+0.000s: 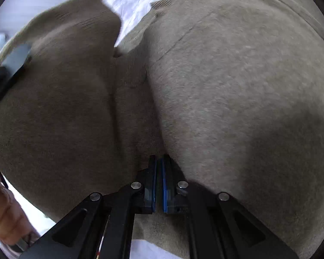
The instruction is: Fold small clothes
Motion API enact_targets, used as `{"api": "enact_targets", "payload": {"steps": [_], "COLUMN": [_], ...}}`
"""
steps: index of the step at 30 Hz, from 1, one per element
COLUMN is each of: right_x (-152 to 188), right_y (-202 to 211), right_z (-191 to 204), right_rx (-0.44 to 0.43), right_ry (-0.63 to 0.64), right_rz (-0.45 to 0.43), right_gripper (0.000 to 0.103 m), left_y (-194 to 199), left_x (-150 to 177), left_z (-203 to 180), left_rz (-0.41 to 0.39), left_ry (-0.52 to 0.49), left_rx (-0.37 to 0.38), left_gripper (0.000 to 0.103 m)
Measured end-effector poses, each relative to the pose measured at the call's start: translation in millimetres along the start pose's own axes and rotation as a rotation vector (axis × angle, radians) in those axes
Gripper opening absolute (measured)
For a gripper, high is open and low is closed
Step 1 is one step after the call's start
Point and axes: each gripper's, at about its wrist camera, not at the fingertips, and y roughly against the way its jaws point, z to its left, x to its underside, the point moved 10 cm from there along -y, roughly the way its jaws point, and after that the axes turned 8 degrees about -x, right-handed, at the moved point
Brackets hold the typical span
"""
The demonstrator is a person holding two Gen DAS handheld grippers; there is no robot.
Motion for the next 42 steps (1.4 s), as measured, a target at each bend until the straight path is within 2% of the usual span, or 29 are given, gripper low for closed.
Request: {"api": "enact_targets", "payload": {"steps": [3, 5, 7, 8, 10, 13, 16, 18, 20, 22, 23, 24, 26, 28, 31, 34, 36, 37, 38, 40, 42], "right_x": [-13, -20, -26, -28, -33, -48, -60, -64, -66, -77, -80, -85, -90, -97, -104, -117, -127, -132, -131, -144, -151], "right_y": [33, 48, 59, 61, 64, 58, 72, 83, 85, 88, 87, 85, 92, 87, 87, 75, 61, 55, 54, 55, 77], "right_z": [-10, -23, -37, -41, -45, -37, -43, -52, -53, -54, -52, -49, -51, -46, -46, -25, -18, -20, -24, -7, 16], "right_rx": [-0.066, -0.087, -0.099, -0.106, -0.111, -0.124, -0.156, -0.204, -0.287, -0.367, -0.405, -0.436, -0.445, -0.397, -0.299, -0.191, -0.123, -0.071, -0.017, 0.008, -0.047], "right_ry": [-0.061, -0.112, -0.153, -0.16, -0.167, -0.179, -0.211, -0.261, -0.327, -0.375, -0.387, -0.394, -0.386, -0.35, -0.256, -0.095, -0.033, -0.016, 0.007, 0.071, 0.171], "right_rz": [-0.11, -0.145, -0.156, -0.159, -0.16, -0.168, -0.203, -0.232, -0.265, -0.288, -0.287, -0.279, -0.249, -0.194, -0.102, -0.015, 0.039, 0.052, 0.054, 0.008, -0.09], "right_gripper": [0.005, 0.007, 0.007, 0.007, 0.008, 0.008, 0.009, 0.019, 0.042, 0.049, 0.057, 0.06, 0.062, 0.063, 0.063, 0.063, 0.061, 0.049, 0.018, 0.014, 0.014], "left_y": [-34, -52, -54, -49, -39, -17, 9, 21, 26, 19, 14, 7, -5, -18, -30, -30, -30, -29, -28, -25, -20], "left_x": [8, 15, 18, 19, 14, 6, -3, -9, -9, -3, 1, 7, 19, 31, 41, 40, 38, 37, 36, 32, 23], "left_z": [-27, -39, -52, -60, -72, -74, -48, -14, 26, 65, 79, 92, 110, 119, 118, 118, 119, 119, 118, 114, 103], "left_rz": [0.034, 0.058, 0.052, 0.033, -0.005, -0.062, -0.13, -0.166, -0.179, -0.15, -0.13, -0.112, -0.085, -0.054, -0.045, -0.06, -0.06, -0.058, -0.056, -0.058, -0.086], "left_ry": [-0.059, -0.108, -0.123, -0.123, -0.138, -0.153, -0.101, -0.028, 0.052, 0.132, 0.163, 0.192, 0.212, 0.216, 0.228, 0.234, 0.233, 0.233, 0.23, 0.217, 0.176], "left_rx": [-0.048, -0.092, -0.069, -0.03, -0.002, -0.002, -0.019, -0.062, -0.118, -0.179, -0.195, -0.208, -0.239, -0.259, -0.243, -0.245, -0.25, -0.252, -0.257, -0.267, -0.258], "left_gripper": [0.022, 0.031, 0.057, 0.063, 0.081, 0.081, 0.081, 0.081, 0.081, 0.081, 0.081, 0.081, 0.081, 0.081, 0.081, 0.081, 0.081, 0.081, 0.081, 0.081, 0.081]}}
